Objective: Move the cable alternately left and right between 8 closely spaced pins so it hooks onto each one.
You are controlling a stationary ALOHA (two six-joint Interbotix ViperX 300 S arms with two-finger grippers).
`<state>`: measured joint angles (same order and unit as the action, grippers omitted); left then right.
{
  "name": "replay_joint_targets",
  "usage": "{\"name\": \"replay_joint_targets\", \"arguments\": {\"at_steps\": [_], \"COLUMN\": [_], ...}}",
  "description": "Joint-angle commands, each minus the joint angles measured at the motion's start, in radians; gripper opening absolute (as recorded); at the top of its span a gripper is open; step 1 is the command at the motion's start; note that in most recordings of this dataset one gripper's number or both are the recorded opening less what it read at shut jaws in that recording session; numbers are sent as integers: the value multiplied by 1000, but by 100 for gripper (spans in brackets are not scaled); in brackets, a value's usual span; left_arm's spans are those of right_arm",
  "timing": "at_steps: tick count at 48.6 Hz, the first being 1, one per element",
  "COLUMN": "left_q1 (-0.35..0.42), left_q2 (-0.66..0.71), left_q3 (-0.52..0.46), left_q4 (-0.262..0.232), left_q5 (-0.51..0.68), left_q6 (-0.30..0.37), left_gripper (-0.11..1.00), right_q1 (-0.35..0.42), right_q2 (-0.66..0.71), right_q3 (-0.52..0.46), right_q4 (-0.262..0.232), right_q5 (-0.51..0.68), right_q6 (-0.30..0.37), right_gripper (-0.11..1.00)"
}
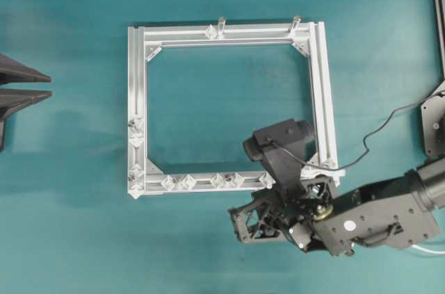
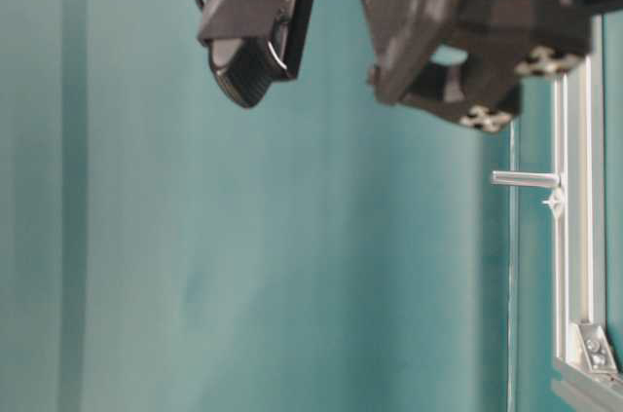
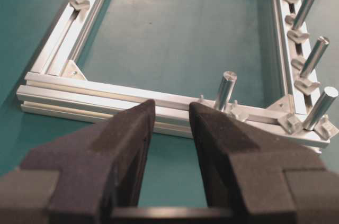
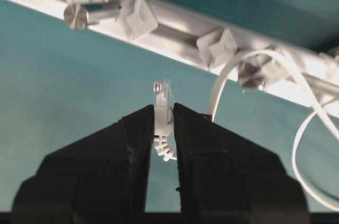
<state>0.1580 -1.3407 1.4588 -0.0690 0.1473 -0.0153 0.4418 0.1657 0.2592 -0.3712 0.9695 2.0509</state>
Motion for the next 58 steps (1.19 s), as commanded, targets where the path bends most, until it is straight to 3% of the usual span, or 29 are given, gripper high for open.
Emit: {"name": "replay_joint_targets", "arguments": {"at_steps": [1, 28, 39, 58], "left_q1": [3, 3, 3, 0], "left_q2": [14, 14, 14, 12], "left_q3": [-11, -11, -11, -11], "left_q4": [2, 2, 3, 2], "left_q5": [-9, -8, -9, -9], "left_q6": [-8, -8, -8, -8], "left_gripper": [37, 37, 37, 36], "right_q1": [17, 61, 60, 35], "right_q2": [-6, 71, 89, 198], "right_q3": [-29, -141, -175, -324], "right_q4": [0, -3, -26, -72], "right_q5": [2, 61, 71, 64], "right_q6": [9, 32, 32, 18], "right_gripper": [15, 15, 15, 15]}}
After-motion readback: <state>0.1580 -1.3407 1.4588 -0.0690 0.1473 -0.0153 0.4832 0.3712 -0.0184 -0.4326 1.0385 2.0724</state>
